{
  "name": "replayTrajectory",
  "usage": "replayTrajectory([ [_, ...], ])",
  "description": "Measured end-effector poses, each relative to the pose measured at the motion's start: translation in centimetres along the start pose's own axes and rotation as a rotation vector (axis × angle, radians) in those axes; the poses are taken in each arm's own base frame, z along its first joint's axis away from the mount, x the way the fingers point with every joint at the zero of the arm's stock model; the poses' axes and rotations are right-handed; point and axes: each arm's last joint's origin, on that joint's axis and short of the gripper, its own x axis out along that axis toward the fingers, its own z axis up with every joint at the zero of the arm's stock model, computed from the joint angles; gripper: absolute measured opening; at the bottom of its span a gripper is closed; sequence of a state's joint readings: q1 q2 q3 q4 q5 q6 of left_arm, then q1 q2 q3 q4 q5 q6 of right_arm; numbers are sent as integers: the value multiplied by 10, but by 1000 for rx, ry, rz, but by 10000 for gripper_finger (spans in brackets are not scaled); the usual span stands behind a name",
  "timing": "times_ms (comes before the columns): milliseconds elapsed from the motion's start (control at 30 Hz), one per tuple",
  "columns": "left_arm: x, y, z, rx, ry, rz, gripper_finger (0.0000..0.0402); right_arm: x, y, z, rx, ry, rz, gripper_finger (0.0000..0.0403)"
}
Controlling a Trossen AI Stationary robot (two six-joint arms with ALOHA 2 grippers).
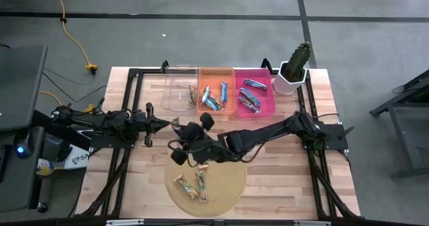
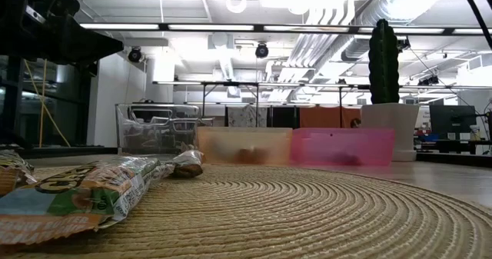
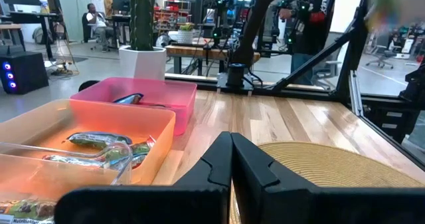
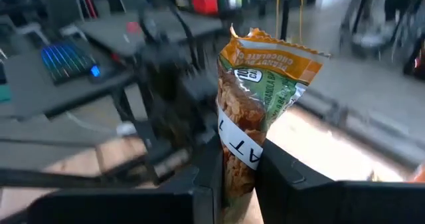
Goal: Pick and place Granola Bars by type
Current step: Put the yellow granola bar into the transparent bin
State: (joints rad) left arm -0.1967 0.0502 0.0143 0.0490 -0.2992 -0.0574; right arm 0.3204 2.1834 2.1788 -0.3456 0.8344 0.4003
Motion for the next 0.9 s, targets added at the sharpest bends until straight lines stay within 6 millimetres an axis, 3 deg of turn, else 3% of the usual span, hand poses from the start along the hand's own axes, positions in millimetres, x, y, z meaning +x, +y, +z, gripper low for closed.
replayTrajectory([
  [233, 0, 0, 0, 0, 0, -1, 1, -29, 13, 31, -90, -201, -30, 49],
  [433, 0, 0, 0, 0, 0, -1, 1, -46, 9, 54, -133, -269, -53, 48],
  [633, 0, 0, 0, 0, 0, -1, 1, -41, 3, 62, -121, -294, -60, 45],
  [900, 0, 0, 0, 0, 0, -1, 1, -15, -18, 78, -50, -351, 49, 47],
])
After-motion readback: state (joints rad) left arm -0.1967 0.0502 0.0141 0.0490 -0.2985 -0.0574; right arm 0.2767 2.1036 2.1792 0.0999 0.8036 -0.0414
